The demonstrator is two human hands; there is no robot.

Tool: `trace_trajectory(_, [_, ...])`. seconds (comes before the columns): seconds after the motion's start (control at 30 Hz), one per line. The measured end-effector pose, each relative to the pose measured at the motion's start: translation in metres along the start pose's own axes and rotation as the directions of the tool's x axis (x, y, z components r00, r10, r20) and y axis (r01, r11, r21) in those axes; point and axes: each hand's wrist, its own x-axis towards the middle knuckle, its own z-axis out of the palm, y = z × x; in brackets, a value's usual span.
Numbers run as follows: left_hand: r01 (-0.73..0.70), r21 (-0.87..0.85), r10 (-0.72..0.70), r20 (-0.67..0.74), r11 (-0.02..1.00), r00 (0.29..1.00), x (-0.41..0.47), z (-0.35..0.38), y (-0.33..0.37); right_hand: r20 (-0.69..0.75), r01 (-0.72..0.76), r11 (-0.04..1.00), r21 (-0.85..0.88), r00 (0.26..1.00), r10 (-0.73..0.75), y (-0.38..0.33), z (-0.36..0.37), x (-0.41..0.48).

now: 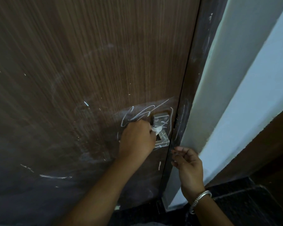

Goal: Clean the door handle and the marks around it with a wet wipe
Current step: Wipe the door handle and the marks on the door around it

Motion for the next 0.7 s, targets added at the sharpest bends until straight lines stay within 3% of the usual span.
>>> trace_trajectory(0.27, [-0.109, -0.198, 0.068, -0.207, 0.974, 0.976, 0.002, -0.017, 0.001, -0.006, -0.013, 1.0, 0.021, 1.0, 0.013, 0.0, 0.001, 0.002])
trace_trajectory(0.5, [-0.041, -0.238, 0.012, -0.122, 0.971, 0.992, -0.004, -0.005, -0.005, 0.013, -0.017, 1.0, 0.024, 1.0, 0.016, -0.001, 0.001, 0.002])
trace_trajectory(0.7, [-0.117, -0.328, 0.041, -0.229, 0.937, 0.973, -0.002, -0.012, -0.005, 0.011, 0.037, 0.999, -0.006, 0.999, -0.037, -0.007, 0.0, 0.001])
